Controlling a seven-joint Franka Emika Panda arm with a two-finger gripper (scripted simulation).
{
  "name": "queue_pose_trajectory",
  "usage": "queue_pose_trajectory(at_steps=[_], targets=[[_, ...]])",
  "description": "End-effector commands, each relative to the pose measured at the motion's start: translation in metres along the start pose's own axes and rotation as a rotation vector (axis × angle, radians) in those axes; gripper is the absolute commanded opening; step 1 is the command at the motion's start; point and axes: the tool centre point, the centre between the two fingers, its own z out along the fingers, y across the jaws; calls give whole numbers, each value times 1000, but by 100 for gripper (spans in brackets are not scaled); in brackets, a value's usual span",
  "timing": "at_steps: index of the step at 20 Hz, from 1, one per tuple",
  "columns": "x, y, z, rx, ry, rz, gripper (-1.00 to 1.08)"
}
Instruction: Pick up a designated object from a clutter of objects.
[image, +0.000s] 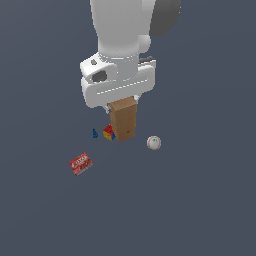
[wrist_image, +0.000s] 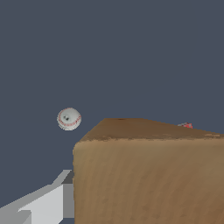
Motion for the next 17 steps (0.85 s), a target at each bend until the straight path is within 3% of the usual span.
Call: queue_pose_trajectory(at_steps=[1,9,17], targets=[[-13,4,-27,-4,8,0,-100],[-42,14,-79,-4,8,0,-100],[-51,18,-95,-5,7,0,-100]])
